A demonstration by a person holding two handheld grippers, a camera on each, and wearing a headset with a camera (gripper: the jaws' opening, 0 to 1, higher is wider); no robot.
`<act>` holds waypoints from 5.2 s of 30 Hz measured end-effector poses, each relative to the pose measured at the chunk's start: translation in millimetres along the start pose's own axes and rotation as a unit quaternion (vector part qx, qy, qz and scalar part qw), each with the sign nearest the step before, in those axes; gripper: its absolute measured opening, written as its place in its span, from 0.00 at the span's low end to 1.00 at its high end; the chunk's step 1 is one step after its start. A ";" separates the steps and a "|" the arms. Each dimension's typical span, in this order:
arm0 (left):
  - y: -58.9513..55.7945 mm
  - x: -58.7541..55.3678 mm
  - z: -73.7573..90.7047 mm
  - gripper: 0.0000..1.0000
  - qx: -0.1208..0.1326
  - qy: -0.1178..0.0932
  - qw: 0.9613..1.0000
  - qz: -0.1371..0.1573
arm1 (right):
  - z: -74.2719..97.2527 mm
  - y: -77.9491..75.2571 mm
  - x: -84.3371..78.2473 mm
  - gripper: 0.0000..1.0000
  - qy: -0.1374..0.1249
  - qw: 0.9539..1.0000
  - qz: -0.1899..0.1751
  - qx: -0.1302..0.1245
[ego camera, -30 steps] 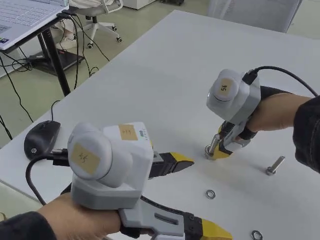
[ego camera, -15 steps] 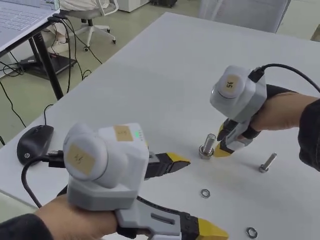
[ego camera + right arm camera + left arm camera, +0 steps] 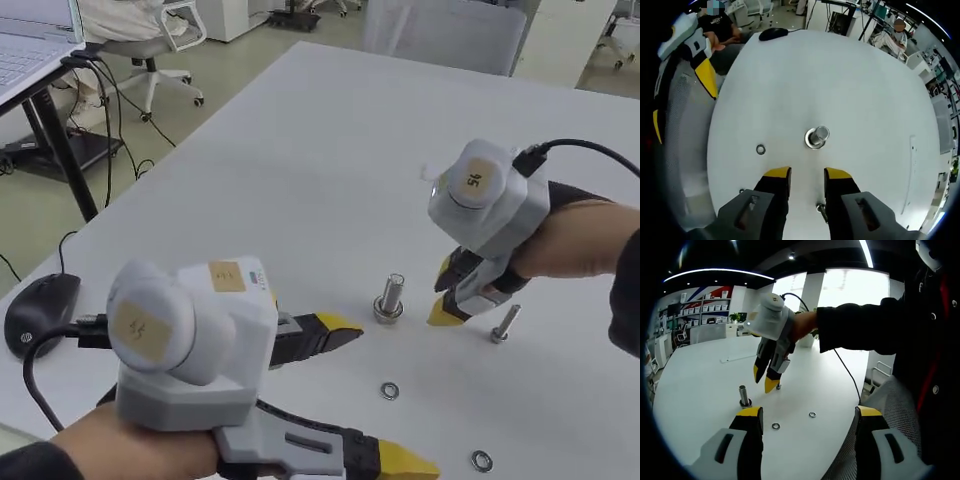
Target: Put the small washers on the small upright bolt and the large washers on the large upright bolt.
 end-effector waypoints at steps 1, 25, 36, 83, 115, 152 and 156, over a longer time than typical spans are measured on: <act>0.0 0.1 0.1 0.74 0.000 0.000 1.000 -0.002 | 0.6 3.2 -1.9 0.27 0.001 1.000 -0.001 0.000; -8.6 -0.6 7.1 0.74 -0.014 0.001 1.000 -0.012 | -6.6 48.7 -18.3 0.27 0.009 0.999 -0.027 0.015; -9.8 -5.5 18.0 0.74 -0.004 0.001 1.000 -0.011 | -25.4 66.6 2.2 0.27 0.003 0.999 -0.007 0.037; -5.5 -3.9 17.5 0.74 0.018 0.003 1.000 -0.009 | -57.8 71.9 9.3 0.14 0.003 0.998 0.048 0.051; 4.0 -5.8 9.8 0.74 0.015 0.008 1.000 -0.010 | -17.1 57.1 -18.7 0.13 0.024 0.999 0.019 0.032; 4.8 -6.9 5.4 0.75 0.016 0.010 1.000 -0.007 | 71.6 6.0 -60.1 0.13 0.030 0.998 -0.026 -0.046; 4.4 -7.8 5.4 0.75 0.016 0.012 1.000 -0.005 | 72.6 -0.7 -61.0 0.13 0.036 0.998 -0.022 -0.051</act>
Point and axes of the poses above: the centre of the closed fingertips' face, and the gripper's own axes: z roughly backward along the fingers, y roughly to its left, x roughly out of its top, the point moved 5 cm from there along z, roughly backward along the fingers, and after that the axes turned 1 degree about -y, right-handed, at the moved point
